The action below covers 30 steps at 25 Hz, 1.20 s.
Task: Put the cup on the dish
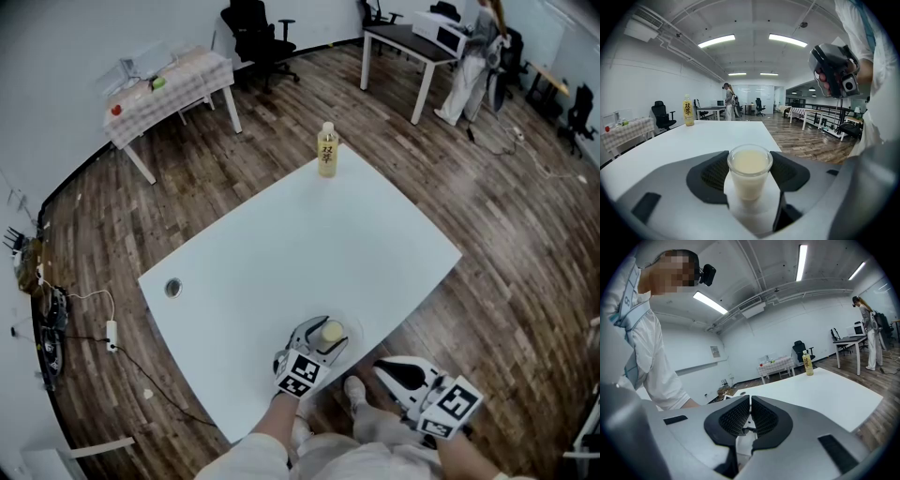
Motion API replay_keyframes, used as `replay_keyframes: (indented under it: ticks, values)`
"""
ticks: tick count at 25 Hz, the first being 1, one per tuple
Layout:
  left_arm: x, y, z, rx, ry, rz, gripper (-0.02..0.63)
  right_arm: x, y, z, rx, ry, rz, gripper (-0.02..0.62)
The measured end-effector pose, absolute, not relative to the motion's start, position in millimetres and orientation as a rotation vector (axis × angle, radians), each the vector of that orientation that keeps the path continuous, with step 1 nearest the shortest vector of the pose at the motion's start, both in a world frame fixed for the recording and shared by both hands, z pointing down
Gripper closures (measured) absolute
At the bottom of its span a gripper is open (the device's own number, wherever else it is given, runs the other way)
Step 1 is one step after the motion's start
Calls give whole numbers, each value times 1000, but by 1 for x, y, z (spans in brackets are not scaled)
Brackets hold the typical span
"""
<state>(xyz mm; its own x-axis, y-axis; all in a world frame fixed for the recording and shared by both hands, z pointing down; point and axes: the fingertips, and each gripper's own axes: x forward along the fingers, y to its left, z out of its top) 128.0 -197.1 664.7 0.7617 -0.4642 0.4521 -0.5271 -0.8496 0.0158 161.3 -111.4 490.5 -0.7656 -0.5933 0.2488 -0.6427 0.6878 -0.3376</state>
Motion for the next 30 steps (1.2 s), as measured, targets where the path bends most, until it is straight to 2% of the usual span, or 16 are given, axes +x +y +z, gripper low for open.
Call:
replay_keyframes:
  ticks: [3, 5, 8, 23, 26, 30]
  values:
    - [129, -198, 661, 2809, -789, 633, 333, 160, -110, 491, 1014, -2772, 624, 563]
    - [129, -199, 658, 2812, -787, 607, 294, 160, -110, 492, 1010, -2774, 612, 562]
    - [128, -198, 654, 2817, -785, 592, 278, 159, -109, 490, 1007, -2777, 601, 561]
    - [108, -191, 603, 2839, -862, 411, 280, 144, -103, 479, 976, -2798, 585, 562]
    - [101, -187, 593, 2854, -886, 384, 322, 139, -101, 478, 973, -2804, 576, 563]
    - [96, -181, 581, 2871, -906, 365, 434, 133, -97, 477, 959, -2814, 573, 561]
